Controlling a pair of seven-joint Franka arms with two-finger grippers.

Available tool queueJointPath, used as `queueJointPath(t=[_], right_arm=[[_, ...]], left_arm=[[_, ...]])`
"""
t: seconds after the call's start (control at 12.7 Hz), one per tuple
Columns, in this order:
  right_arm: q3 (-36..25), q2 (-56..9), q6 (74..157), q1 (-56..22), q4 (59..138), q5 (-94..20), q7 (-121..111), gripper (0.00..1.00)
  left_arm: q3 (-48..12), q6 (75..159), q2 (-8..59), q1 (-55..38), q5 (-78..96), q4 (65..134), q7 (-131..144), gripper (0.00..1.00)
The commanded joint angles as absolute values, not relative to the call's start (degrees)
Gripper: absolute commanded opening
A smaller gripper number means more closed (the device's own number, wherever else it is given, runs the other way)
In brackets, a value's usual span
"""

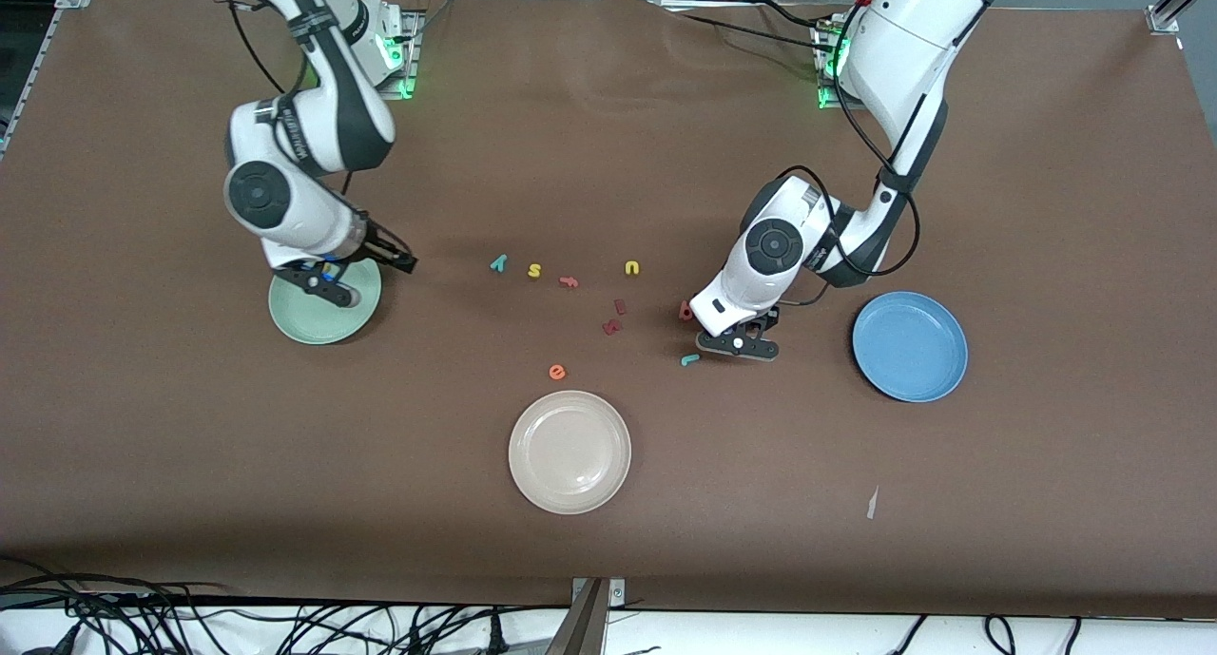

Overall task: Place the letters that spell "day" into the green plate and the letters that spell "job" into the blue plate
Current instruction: 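Grasp the cyan y while the left gripper carries the blue o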

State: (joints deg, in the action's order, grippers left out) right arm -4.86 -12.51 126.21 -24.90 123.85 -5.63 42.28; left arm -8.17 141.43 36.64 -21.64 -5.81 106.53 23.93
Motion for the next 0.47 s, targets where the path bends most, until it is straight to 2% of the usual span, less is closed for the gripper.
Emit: queueJointPath(t=[0.0,0.24,0.4], right_arm=[[1.3,-15.2,133.4,-24.7,124.4,-6.0,50.3,0.99],[2.5,-19.8,141.2,-26.4,124.4,-5.9,53.0,0.86],[2.5,-22.3,144.5,-29.2,124.4,-5.8,55.9,0.75]], left_arm=[[-7.6,141.7,36.7,-22.1,-7.8,106.1,25.3,0.56],[-7.6,141.7,37.3,-22.3,-8.0,105.7,26.4,0.49],[-7.6,141.7,37.4,-22.3,-8.0,105.6,26.5,0.40]])
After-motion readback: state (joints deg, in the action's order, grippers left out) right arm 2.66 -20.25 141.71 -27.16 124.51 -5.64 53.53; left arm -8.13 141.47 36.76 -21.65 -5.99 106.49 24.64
